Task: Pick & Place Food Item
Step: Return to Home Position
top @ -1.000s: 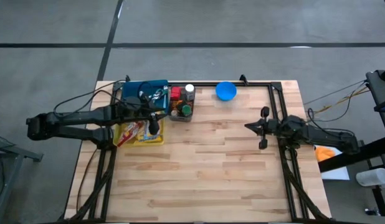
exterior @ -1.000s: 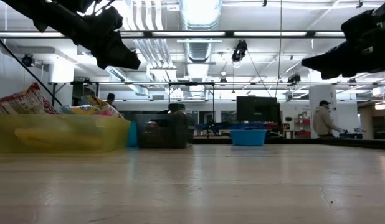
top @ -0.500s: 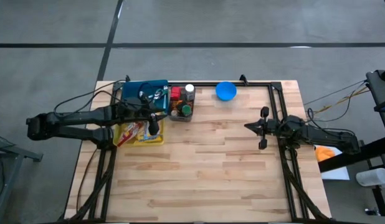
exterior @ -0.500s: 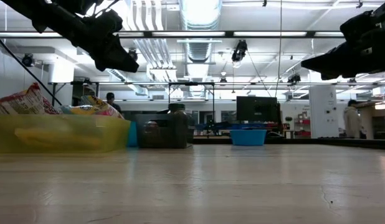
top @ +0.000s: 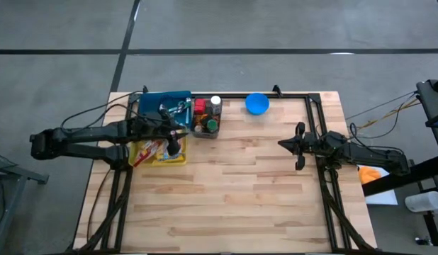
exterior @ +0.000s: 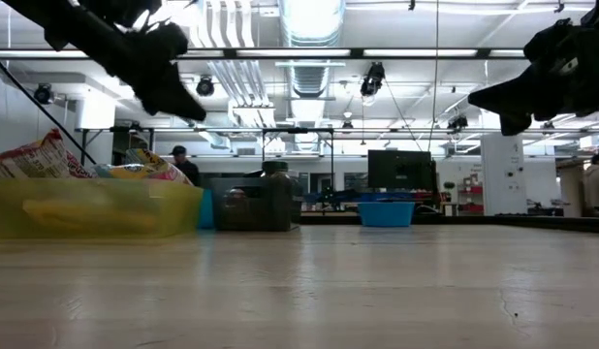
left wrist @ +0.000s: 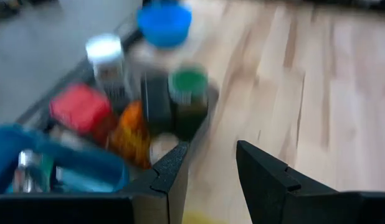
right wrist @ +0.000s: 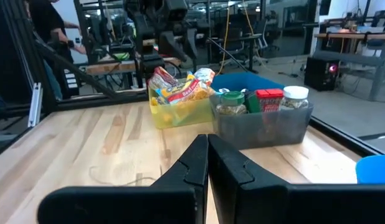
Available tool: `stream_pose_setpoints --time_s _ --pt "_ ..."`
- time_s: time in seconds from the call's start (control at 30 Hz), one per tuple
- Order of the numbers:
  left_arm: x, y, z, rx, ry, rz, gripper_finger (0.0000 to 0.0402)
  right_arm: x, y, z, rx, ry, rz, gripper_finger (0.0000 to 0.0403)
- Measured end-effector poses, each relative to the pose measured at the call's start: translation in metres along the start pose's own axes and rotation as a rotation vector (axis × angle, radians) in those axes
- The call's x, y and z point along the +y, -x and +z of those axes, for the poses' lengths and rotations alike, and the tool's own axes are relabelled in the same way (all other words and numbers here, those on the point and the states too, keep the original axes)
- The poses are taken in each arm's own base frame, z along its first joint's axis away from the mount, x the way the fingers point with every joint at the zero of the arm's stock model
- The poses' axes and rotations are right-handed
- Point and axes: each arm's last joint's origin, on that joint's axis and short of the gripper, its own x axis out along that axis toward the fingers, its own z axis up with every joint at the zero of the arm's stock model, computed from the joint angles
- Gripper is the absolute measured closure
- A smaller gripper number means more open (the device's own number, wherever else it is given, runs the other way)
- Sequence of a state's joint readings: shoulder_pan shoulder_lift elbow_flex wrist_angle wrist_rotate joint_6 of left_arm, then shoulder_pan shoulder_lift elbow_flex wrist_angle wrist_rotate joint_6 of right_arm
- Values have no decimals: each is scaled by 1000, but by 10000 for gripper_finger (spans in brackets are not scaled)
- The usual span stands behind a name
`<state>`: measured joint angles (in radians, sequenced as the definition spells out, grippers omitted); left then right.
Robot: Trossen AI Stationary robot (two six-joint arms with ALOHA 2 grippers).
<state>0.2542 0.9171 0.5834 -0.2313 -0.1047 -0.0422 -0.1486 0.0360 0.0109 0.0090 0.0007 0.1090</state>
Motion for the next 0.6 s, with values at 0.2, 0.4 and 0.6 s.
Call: stream_pose_setpoints --time_s 0.2,0.4,0.6 --pt "1 1 -17 175 -9 8 264 0 0 0 3 11 0 395" --pt "4 2 -20 202 7 125 264 0 0 -1 6 11 -1 395" --pt "3 -2 -33 155 130 196 264 0 0 -1 6 11 -1 395"
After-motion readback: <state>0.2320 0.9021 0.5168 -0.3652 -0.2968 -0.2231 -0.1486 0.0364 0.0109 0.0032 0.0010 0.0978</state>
